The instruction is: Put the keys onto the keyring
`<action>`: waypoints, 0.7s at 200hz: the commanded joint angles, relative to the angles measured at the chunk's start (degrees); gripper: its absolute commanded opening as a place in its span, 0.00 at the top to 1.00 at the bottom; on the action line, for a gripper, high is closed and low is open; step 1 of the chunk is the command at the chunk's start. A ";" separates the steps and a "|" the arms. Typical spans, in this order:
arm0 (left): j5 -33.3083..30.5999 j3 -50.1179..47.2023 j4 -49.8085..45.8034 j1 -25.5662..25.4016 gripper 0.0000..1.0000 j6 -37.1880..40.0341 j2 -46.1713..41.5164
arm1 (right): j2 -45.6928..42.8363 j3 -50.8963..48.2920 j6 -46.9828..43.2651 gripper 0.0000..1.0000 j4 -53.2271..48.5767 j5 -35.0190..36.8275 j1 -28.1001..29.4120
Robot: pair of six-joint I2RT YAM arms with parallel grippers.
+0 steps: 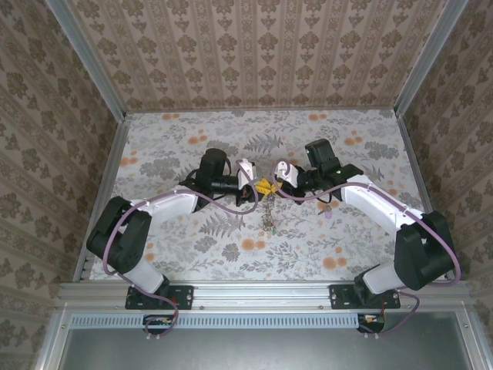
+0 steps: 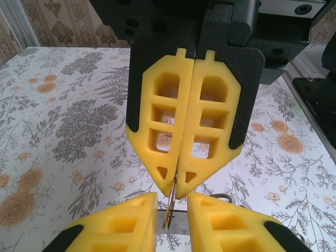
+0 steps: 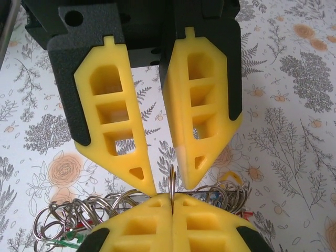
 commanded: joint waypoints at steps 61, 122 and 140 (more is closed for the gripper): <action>2.27 -1.22 3.57 1.70 0.74 -1.90 -1.09 | -1.02 -1.06 2.47 1.00 4.48 -4.39 -0.83; 4.52 -4.12 8.98 4.02 0.70 -6.01 -2.16 | -0.71 -2.07 3.16 1.00 6.51 -4.21 -1.00; 5.03 -3.88 8.45 3.89 0.69 -5.55 -1.50 | -0.50 -2.62 4.11 1.00 7.89 -4.61 -1.09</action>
